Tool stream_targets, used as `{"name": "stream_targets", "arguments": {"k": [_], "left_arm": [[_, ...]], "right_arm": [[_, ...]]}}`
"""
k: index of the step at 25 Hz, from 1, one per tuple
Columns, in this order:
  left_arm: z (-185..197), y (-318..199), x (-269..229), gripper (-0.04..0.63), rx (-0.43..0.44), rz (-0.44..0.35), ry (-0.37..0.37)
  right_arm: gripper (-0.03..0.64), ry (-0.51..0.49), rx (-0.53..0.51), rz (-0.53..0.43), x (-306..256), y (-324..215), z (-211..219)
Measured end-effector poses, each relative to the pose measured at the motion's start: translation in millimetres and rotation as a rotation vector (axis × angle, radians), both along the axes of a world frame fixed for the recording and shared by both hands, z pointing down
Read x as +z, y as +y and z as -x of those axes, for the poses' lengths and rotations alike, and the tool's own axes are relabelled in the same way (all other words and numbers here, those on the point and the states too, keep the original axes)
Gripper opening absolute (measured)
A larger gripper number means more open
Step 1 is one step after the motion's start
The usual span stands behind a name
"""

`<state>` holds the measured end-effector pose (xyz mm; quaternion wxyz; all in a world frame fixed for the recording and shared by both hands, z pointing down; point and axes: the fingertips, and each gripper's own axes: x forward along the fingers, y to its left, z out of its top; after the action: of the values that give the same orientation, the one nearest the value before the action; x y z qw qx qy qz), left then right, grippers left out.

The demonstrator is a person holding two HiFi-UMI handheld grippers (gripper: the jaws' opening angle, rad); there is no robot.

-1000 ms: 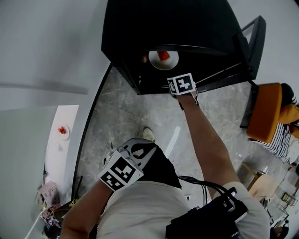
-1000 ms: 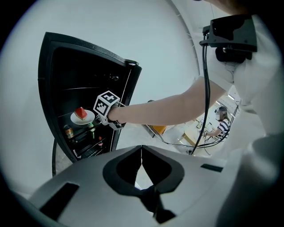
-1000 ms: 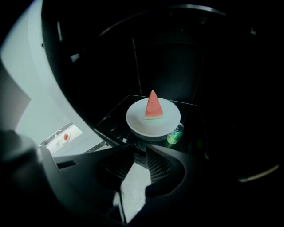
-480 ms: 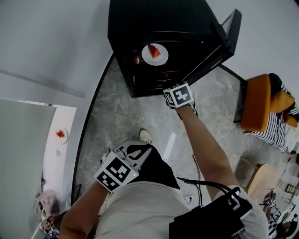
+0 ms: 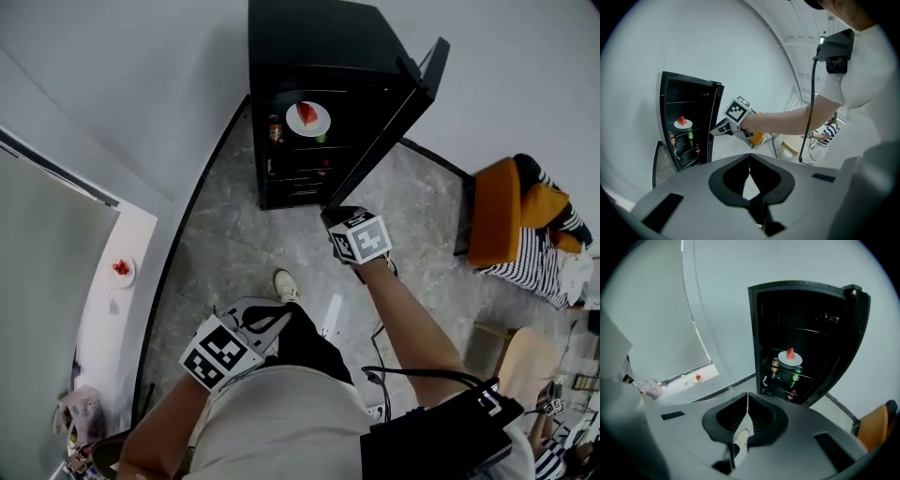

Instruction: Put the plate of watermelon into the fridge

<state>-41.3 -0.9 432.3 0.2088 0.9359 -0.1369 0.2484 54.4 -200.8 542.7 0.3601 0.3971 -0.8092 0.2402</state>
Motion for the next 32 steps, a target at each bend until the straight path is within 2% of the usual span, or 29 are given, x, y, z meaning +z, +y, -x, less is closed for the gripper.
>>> {"name": "stream_targets", "arguments": {"k": [5, 14, 22, 32], "left_arm": [[19.3, 37.9, -19.4, 0.012, -0.019, -0.021, 0.054], [45.2, 89.5, -37.0, 0.012, -0.041, -0.056, 0.084], [59.8, 121.8, -40.7, 0.012, -0.046, -0.063, 0.088], [72.6, 142.3, -37.8, 0.012, -0.063, -0.067, 0.099]], "right_arm": [[0.018, -0.033, -0.013, -0.028, -31.2, 74.1, 16.1], [0.017, -0.082, -0.05, -0.071, -76.3, 191.8, 47.6], [0.017, -0.094, -0.066, -0.114, -108.3, 257.5, 57.3], [0.015, -0.091, -0.118, -0.138, -122.9, 309.9, 74.7]]}}
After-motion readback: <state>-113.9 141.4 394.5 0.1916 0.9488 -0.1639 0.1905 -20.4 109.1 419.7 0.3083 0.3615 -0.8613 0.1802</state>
